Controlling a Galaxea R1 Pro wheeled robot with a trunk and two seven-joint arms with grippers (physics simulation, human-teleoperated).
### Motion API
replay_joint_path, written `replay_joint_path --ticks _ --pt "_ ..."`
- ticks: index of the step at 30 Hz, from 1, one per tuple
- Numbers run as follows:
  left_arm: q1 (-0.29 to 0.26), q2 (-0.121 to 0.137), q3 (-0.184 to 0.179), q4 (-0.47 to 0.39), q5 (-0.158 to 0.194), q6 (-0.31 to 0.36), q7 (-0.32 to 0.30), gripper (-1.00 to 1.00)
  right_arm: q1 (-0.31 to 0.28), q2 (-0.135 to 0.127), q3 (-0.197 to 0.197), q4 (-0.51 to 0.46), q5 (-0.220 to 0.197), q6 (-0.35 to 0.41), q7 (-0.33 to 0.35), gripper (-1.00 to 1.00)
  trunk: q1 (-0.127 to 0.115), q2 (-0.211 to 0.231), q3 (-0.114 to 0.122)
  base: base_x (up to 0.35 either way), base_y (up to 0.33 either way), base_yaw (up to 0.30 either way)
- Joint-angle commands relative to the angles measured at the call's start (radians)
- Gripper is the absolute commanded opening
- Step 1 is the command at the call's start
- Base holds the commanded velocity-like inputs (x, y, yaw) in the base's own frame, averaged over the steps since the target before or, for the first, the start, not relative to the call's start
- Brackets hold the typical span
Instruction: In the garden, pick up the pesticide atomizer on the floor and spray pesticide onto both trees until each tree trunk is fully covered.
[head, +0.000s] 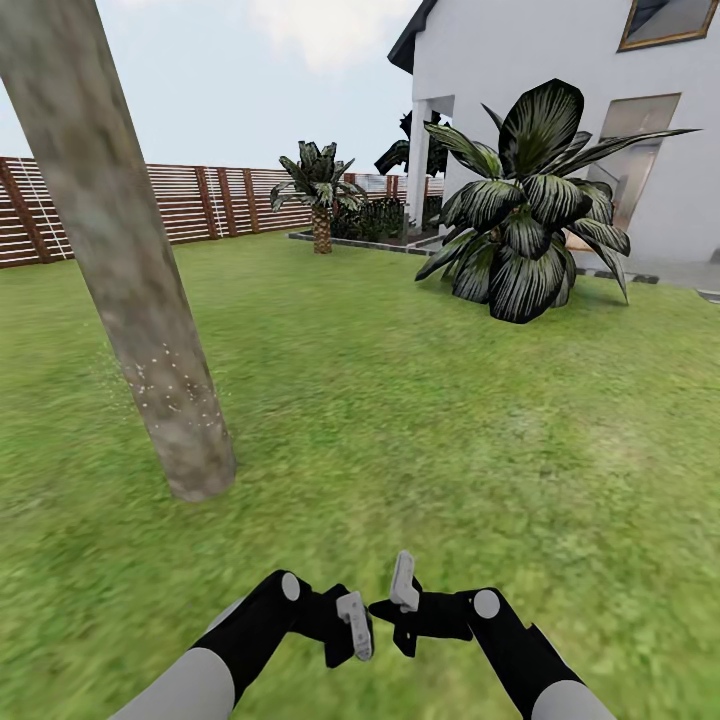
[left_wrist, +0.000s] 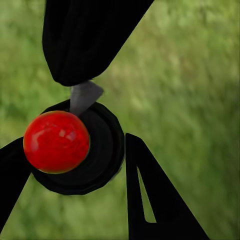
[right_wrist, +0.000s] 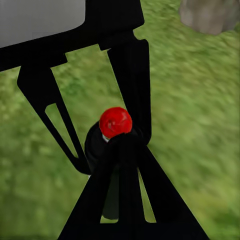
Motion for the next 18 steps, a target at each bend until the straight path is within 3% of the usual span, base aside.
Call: replay_joint_path --ticks 1,12,16,18 --pt "0.000 -0.001 0.000 -0.002 -0.004 0.002 -0.003 -1.00 0.000 0.000 -0.001 -0.001 0.009 -0.005 0.000 -1.00 0.000 0.000 -0.001 0.000 0.000 0.000" --pt "0.000 0.004 -0.002 0.006 -0.004 0.001 -0.002 -1.00 0.000 0.000 -0.001 -0.001 0.009 -0.005 0.000 -1.00 0.000 0.000 -0.001 0.000 0.000 0.000" --pt "-0.001 0.014 -0.002 0.011 -0.009 0.000 0.002 -1.00 0.000 0.000 -0.001 -0.001 0.009 -0.005 0.000 -1.00 0.000 0.000 -0.001 0.000 0.000 0.000" --pt "-0.001 0.038 -0.002 0.013 -0.012 0.000 0.004 -1.00 0.000 0.000 -0.001 -0.001 0.009 -0.005 0.001 -1.00 0.000 0.000 -0.001 0.000 0.000 0.000"
